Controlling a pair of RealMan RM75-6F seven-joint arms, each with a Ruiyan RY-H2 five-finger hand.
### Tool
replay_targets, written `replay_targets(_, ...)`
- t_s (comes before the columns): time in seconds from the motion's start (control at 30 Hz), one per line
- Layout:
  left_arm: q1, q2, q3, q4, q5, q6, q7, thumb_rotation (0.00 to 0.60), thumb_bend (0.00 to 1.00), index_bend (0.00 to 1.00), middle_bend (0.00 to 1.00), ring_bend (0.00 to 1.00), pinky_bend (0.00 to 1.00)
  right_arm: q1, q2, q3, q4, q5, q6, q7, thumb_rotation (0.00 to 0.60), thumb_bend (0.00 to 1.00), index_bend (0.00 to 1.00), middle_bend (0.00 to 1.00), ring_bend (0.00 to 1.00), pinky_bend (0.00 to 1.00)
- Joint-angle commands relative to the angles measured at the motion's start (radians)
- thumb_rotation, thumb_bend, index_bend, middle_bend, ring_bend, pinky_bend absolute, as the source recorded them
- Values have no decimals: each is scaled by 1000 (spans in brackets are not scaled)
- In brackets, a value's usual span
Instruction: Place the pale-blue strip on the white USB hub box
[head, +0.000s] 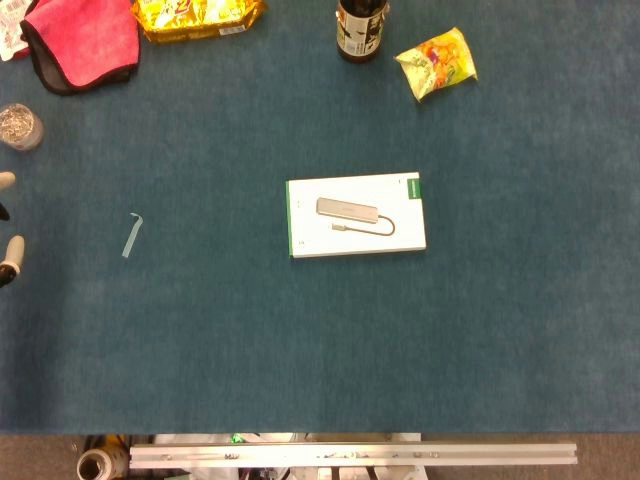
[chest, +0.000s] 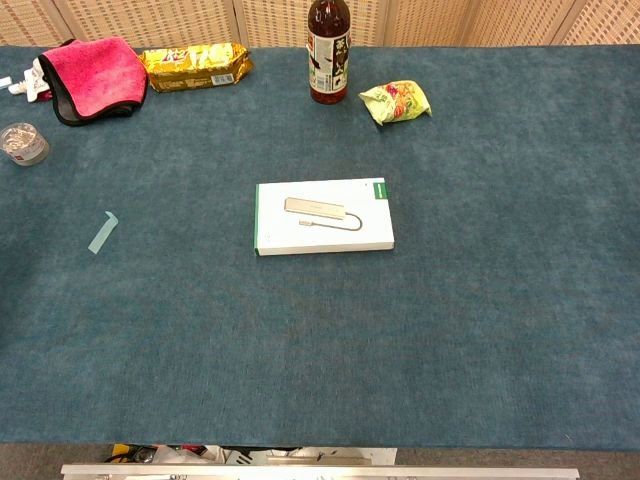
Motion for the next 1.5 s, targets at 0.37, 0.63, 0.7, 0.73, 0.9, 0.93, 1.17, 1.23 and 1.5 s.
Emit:
replay_targets(0.37, -20, 21, -3, -23, -2, -53, -4, 600, 327, 310, 470, 486, 553, 17, 18, 23, -11, 4, 3, -7, 505, 260, 265, 447, 380, 406)
replay_targets(0.63, -79, 22, -17, -46, -70, -164, 78, 600, 327, 351, 613, 664, 778, 34, 26, 34, -4, 13, -13, -5, 504, 261, 265, 447, 380, 406)
replay_targets(0.7, -96, 15, -23, -54, -104, -193, 122, 600, 327, 351, 718, 789, 899, 39, 26, 36, 1, 16, -20, -2, 506, 260, 265, 447, 380, 406)
replay_targets(0.73, -105, 12, -25, -58, -120, -205, 144, 600, 327, 353, 761, 832, 936, 41, 26, 36, 3, 17, -23, -1, 505, 260, 265, 447, 380, 406)
replay_targets(0.9, -149, -21, -34, -76, -208, -260, 269, 600, 325, 372, 919, 972, 1000, 50, 18, 36, 26, 25, -41, 16, 506, 260, 265, 448, 380, 406)
replay_targets(0.93, -155, -29, -35, -78, -222, -267, 286, 600, 325, 378, 936, 986, 1000, 51, 16, 36, 30, 27, -43, 20, 505, 260, 265, 448, 380, 406)
replay_targets(1.17, -196, -87, -35, -90, -343, -294, 420, 529, 287, 420, 990, 1000, 1000, 51, 7, 31, 68, 36, -53, 54, 503, 261, 265, 447, 380, 406)
replay_targets(1.23, -203, -107, -38, -94, -377, -281, 457, 465, 271, 432, 992, 1000, 1000, 50, 6, 30, 78, 38, -53, 64, 504, 261, 265, 447, 380, 406)
replay_targets(1.5, -227, -190, -45, -69, -513, -251, 555, 343, 253, 470, 992, 1000, 1000, 47, -2, 22, 112, 38, -57, 100, 505, 260, 265, 447, 381, 406)
